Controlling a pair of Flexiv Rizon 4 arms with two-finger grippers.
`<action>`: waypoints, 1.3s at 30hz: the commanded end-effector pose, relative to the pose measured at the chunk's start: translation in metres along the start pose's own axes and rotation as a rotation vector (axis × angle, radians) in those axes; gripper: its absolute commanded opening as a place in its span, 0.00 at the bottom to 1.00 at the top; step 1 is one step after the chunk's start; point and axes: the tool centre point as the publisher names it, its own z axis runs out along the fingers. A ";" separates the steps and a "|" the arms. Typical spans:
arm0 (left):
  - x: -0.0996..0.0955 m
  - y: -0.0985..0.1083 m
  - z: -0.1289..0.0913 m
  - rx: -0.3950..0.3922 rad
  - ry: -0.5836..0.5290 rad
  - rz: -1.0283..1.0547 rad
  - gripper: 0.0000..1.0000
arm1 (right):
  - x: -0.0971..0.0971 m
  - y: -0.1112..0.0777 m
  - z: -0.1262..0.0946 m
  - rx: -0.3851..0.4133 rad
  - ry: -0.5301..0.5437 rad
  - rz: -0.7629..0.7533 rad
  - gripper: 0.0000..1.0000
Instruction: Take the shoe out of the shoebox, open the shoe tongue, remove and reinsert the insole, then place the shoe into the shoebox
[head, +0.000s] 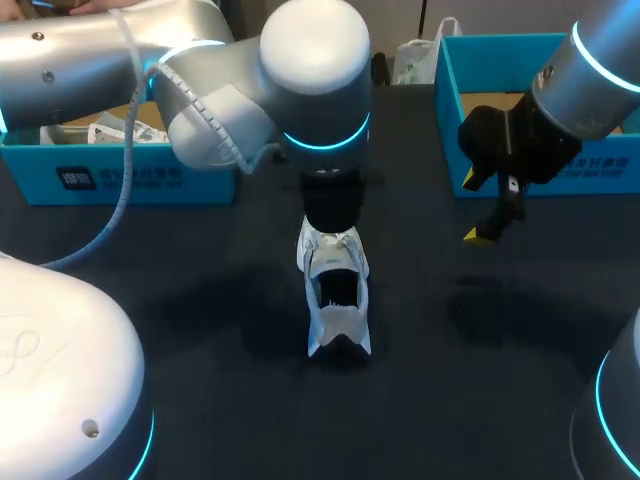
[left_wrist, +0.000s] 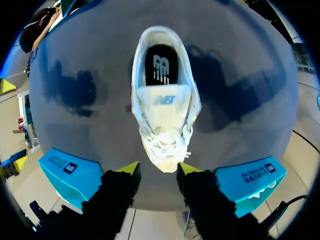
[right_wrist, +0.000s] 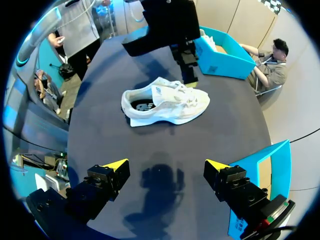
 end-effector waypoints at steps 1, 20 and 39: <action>0.006 -0.008 -0.001 0.001 -0.007 0.004 0.39 | 0.000 0.000 0.001 0.003 -0.001 0.001 1.00; 0.009 -0.070 0.026 0.057 0.019 -0.009 0.40 | 0.000 0.000 0.001 0.003 -0.001 0.001 1.00; 0.008 -0.077 0.030 0.094 0.014 -0.017 0.38 | 0.000 0.000 0.001 0.003 -0.001 0.001 1.00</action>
